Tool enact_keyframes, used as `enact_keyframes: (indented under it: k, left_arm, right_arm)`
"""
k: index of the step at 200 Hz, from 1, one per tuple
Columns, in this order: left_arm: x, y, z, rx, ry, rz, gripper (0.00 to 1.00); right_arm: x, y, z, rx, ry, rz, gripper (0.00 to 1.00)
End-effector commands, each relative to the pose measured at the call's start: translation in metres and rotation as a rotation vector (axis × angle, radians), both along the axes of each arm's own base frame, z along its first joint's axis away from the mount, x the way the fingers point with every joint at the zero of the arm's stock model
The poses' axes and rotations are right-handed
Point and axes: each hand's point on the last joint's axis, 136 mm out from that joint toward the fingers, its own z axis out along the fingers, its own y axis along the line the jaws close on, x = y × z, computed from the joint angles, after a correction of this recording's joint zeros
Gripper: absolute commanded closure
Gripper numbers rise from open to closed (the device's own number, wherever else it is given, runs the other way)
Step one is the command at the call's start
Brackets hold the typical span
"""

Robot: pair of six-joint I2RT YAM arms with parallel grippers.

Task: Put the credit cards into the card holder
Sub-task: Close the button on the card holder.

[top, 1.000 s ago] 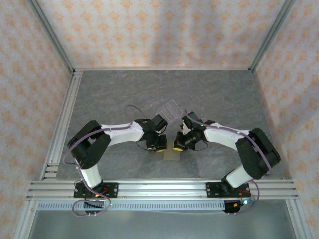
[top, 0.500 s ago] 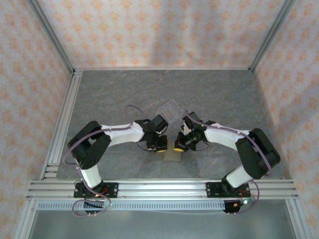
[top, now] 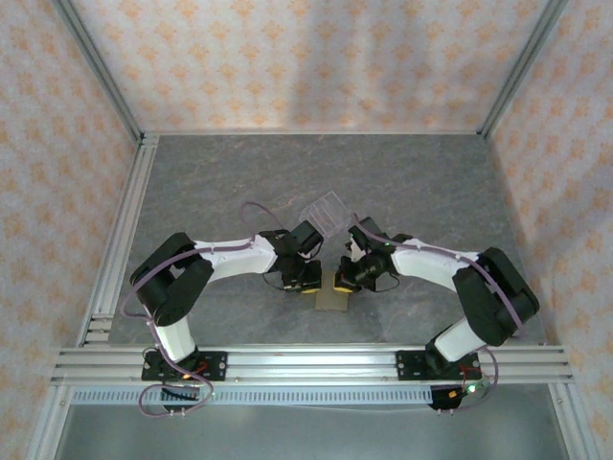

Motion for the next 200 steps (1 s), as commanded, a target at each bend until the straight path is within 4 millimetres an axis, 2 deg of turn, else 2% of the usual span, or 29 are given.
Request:
enact_keyframes:
  k: [1,34,48,65,82,91,109,117,138,152,159,162,164,176,183,200]
  left_arm:
    - [0.0,-0.002,0.002,0.011,-0.006,-0.006,0.89]
    - [0.0,-0.002,0.003,0.015,-0.007,-0.009,0.89]
    - [0.001,-0.002,0.004,0.018,-0.009,-0.012,0.89]
    - [0.004,-0.001,0.009,0.032,-0.022,-0.022,0.89]
    - [0.01,0.002,0.024,0.058,-0.055,-0.043,0.89]
    - [0.013,0.007,0.033,0.086,-0.076,-0.051,0.89]
    - [0.026,0.028,0.058,0.161,-0.157,-0.041,0.89]
    - [0.029,0.041,0.071,0.2,-0.195,-0.035,0.86]
    - [0.039,0.08,0.112,0.296,-0.304,-0.001,0.75]
    - [0.043,0.108,0.144,0.344,-0.396,0.035,0.59]
    - [0.043,0.122,0.16,0.369,-0.442,0.056,0.47]
    - [0.045,0.129,0.166,0.384,-0.469,0.068,0.42]
    - [0.045,0.133,0.171,0.394,-0.484,0.078,0.38]
    - [0.047,0.162,0.195,0.459,-0.589,0.149,0.19]
    - [0.049,0.178,0.206,0.5,-0.654,0.195,0.01]
    - [0.052,0.212,0.217,0.617,-0.794,0.284,0.0]
  right_arm:
    - [-0.025,-0.044,-0.039,-0.218,0.059,-0.031,1.0]
    - [-0.033,-0.053,-0.053,-0.251,0.059,-0.047,1.0]
    - [-0.032,-0.052,-0.052,-0.237,0.048,-0.059,1.0]
    - [-0.022,-0.048,-0.038,-0.222,-0.001,-0.064,1.0]
    - [-0.002,-0.038,-0.012,-0.197,-0.078,-0.06,1.0]
    - [0.01,-0.032,0.003,-0.18,-0.122,-0.063,0.93]
    - [0.031,-0.017,0.033,-0.129,-0.189,-0.061,0.68]
    - [0.039,-0.01,0.046,-0.106,-0.216,-0.06,0.6]
    - [0.059,0.0,0.082,-0.059,-0.301,-0.078,0.41]
    - [0.068,0.002,0.108,-0.037,-0.367,-0.087,0.28]
    - [0.071,-0.001,0.119,-0.04,-0.403,-0.091,0.17]
    - [0.072,-0.002,0.123,-0.043,-0.418,-0.096,0.05]
    - [0.074,-0.004,0.125,-0.049,-0.427,-0.099,0.01]
    - [0.08,-0.021,0.135,-0.114,-0.486,-0.139,0.01]
    - [0.085,-0.035,0.138,-0.162,-0.515,-0.173,0.01]
    - [0.092,-0.071,0.141,-0.248,-0.564,-0.271,0.01]
